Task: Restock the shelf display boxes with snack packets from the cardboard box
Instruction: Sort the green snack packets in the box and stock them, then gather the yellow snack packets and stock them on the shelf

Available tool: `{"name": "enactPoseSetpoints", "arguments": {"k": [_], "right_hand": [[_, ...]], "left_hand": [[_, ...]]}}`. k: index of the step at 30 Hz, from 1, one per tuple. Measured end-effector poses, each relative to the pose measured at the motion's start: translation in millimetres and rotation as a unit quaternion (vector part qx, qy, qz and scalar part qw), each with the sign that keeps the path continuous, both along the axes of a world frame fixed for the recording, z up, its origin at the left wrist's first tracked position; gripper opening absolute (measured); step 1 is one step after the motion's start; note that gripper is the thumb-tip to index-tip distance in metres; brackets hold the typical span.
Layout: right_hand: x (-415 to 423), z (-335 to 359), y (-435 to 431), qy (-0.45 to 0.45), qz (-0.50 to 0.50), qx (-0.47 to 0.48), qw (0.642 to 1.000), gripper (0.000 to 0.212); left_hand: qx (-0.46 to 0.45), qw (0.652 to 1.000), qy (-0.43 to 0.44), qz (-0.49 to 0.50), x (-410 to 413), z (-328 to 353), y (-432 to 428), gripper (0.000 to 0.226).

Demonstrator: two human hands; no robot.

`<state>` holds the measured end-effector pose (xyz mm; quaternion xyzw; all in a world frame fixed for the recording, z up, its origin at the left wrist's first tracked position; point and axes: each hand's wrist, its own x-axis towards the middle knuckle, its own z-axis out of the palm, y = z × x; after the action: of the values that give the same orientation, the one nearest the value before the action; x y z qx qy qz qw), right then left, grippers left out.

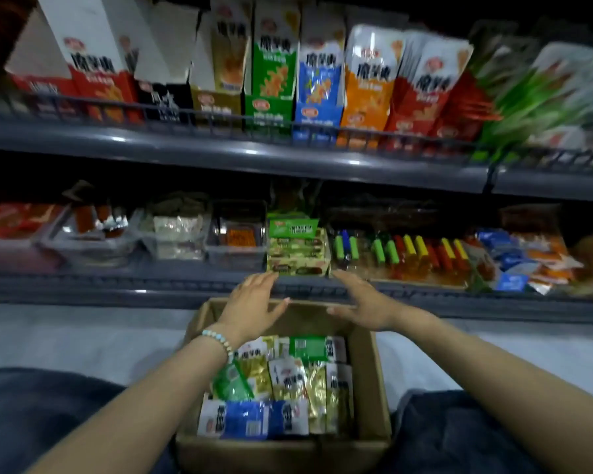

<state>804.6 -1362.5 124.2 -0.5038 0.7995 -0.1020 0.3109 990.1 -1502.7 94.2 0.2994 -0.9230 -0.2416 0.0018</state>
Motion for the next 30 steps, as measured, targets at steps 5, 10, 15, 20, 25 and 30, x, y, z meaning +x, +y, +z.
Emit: {"name": "enactPoseSetpoints", "arguments": {"k": [5,10,15,20,25,30], "right_hand": [[12.8,-69.7,10.2,-0.067,-0.056,0.076,0.993,0.079],[20.8,-132.4,16.6,-0.129,-0.117,0.119,0.978,0.075],[28.1,-184.3,22.4,-0.206,-0.201,0.156,0.945,0.084],[31.6,-222.2,30.9,-0.226,-0.28,0.181,0.915,0.102],[42.6,-244.1,42.9,-0.25,-0.331,0.197,0.888,0.085],[51.8,-260.9,38.5,-0.25,-0.322,0.188,0.894,0.082]], "left_hand": [[0.041,0.994,-0.105,-0.004,13.0,-61.7,6.2,0.067],[0.06,0.982,-0.177,0.007,34.1,-109.9,3.1,0.066],[0.088,0.969,-0.23,0.01,46.2,-149.1,0.2,0.067],[0.143,0.954,-0.263,0.002,47.3,-183.1,5.3,0.068],[0.218,0.942,-0.254,-0.006,39.5,-213.0,16.1,0.064],[0.222,0.931,-0.287,-0.039,30.4,-229.6,30.6,0.064]]}}
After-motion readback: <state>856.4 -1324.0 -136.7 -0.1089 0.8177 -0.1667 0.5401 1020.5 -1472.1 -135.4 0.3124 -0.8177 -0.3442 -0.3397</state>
